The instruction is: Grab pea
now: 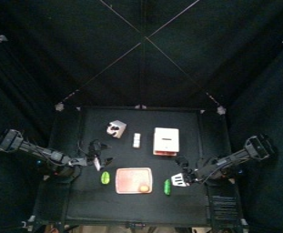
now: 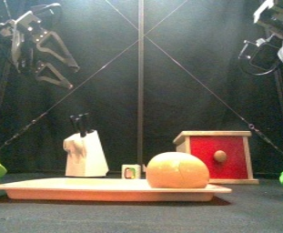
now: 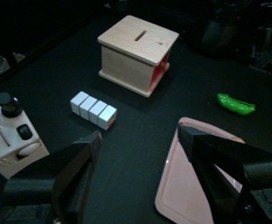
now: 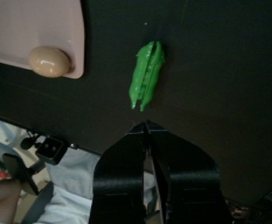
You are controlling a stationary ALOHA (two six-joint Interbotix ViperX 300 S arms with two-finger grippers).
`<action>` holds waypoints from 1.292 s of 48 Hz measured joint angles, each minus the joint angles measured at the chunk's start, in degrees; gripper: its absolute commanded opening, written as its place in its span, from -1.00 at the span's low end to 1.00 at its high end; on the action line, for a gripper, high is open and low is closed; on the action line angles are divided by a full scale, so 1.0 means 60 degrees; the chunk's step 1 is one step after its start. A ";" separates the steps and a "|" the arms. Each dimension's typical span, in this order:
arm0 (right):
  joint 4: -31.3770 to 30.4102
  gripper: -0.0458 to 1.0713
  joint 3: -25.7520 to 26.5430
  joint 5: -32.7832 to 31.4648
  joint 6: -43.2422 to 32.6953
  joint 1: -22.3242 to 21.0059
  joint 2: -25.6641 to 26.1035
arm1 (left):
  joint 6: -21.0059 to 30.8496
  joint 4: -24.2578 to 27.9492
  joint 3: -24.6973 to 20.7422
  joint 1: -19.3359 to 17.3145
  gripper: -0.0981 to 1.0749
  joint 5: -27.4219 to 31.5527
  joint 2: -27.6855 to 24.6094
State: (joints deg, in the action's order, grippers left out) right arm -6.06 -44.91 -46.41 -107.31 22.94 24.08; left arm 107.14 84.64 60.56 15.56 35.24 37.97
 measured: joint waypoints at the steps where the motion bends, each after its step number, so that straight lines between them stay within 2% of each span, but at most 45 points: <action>1: -0.0073 -0.46 -0.0029 0.0088 -0.0044 0.0015 -0.0059 | 0.0015 -0.0015 0.0015 0.0000 0.89 0.0000 0.0000; 14: -0.0586 -0.11 -0.0103 0.1260 0.0088 0.0088 -0.1113 | 0.0000 -0.0073 0.0117 -0.0015 0.89 0.0000 0.0000; 25: -0.0850 0.32 -0.0103 0.1392 0.0073 0.0073 -0.1772 | 0.0015 -0.0073 0.0117 0.0000 0.89 0.0015 0.0000; 30: -0.0850 0.43 -0.0103 0.1392 0.0015 0.0059 -0.2036 | 0.0015 -0.0073 0.0146 0.0000 0.89 0.0000 0.0000; 44: -0.0894 0.46 0.0190 0.1465 0.0088 0.0029 -0.2974 | 0.0000 -0.0073 0.0176 0.0000 0.89 0.0000 0.0000; 62: -0.1011 0.47 0.0308 0.1699 0.0103 0.0000 -0.3545 | 0.0015 -0.0132 0.0205 -0.0015 0.89 0.0000 0.0000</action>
State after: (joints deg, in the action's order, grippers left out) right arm -12.13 -43.07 -36.21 -106.70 22.94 2.81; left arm 107.23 83.85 61.79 15.47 35.24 37.97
